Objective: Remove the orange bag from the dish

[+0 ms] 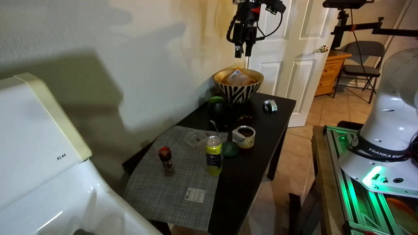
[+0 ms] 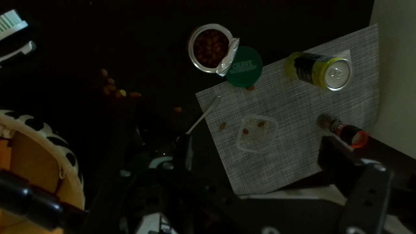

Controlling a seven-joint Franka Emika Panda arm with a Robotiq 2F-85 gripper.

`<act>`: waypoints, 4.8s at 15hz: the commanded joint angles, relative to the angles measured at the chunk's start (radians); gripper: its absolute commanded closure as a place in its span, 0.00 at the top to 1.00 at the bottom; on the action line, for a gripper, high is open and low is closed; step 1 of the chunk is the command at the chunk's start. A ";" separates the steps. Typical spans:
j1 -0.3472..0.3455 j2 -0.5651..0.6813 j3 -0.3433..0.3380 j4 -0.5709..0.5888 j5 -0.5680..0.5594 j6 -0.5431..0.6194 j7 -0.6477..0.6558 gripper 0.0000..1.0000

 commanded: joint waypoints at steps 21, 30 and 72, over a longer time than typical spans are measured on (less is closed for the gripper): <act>-0.317 0.578 -0.130 0.673 -0.164 0.078 -0.366 1.00; -0.534 0.856 -0.142 0.813 -0.007 0.014 -0.416 1.00; -0.834 1.201 0.160 1.152 0.454 0.145 -1.071 0.68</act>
